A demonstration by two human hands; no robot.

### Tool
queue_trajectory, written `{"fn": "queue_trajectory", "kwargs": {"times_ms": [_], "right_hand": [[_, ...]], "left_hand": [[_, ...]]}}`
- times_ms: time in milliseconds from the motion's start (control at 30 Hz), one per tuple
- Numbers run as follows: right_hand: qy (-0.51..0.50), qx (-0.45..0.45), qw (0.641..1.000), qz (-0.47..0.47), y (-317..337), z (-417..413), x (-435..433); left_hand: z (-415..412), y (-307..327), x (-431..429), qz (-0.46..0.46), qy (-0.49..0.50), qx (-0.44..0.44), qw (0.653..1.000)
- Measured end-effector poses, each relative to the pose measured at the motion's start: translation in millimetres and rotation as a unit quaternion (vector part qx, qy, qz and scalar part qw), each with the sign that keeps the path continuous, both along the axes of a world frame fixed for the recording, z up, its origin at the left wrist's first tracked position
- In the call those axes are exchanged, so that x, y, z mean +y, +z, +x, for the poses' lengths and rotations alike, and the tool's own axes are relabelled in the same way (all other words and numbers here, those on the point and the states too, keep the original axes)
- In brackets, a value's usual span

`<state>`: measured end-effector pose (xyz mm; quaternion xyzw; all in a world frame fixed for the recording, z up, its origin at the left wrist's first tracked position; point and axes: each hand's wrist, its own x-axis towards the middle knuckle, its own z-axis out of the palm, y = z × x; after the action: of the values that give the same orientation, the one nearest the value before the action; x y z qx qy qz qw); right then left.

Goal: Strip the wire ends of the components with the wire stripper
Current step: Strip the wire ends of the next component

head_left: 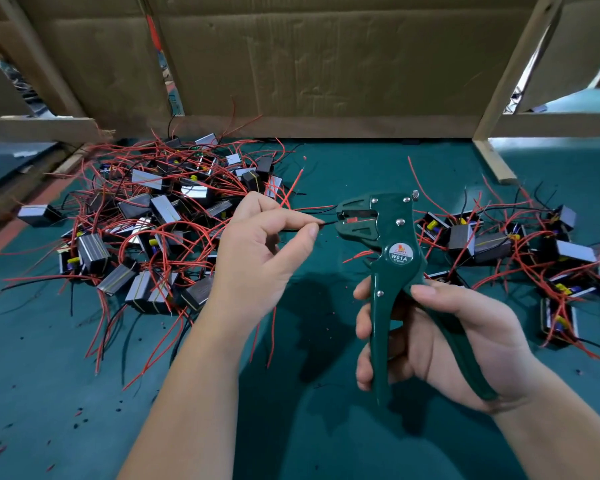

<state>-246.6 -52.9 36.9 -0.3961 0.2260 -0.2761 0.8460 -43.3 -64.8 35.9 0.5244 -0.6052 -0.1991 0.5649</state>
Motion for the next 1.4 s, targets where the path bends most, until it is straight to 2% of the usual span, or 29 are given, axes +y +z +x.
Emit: {"fn": "queue_trajectory", "kwargs": {"times_ms": [367,767,1100,1167,1233,1300,1400], "right_hand": [[-0.001,0.042,0.999,-0.02,3,-4,2],[0.0,0.037,0.999,-0.019,1,-2,3],[-0.047,0.064,0.997,-0.023,-3,6,7],[-0.089,0.068,0.993,-0.029,-4,9,8],[-0.131,0.072,0.988,-0.039,-5,10,8],[-0.137,0.056,0.988,-0.05,-7,12,7],[-0.126,-0.006,0.992,-0.033,-7,13,5]], "left_hand": [[-1,-1,0,-0.005,-0.012,-0.005,1.0],[0,-1,0,-0.016,-0.009,-0.002,1.0],[-1,-1,2,-0.012,-0.011,-0.007,1.0],[-4,-1,1,0.013,-0.031,0.059,0.998],[-8,2,-1,0.068,-0.05,0.188,0.978],[-11,2,-4,0.109,-0.085,0.307,0.942],[-16,3,-5,0.126,-0.121,0.429,0.886]]}}
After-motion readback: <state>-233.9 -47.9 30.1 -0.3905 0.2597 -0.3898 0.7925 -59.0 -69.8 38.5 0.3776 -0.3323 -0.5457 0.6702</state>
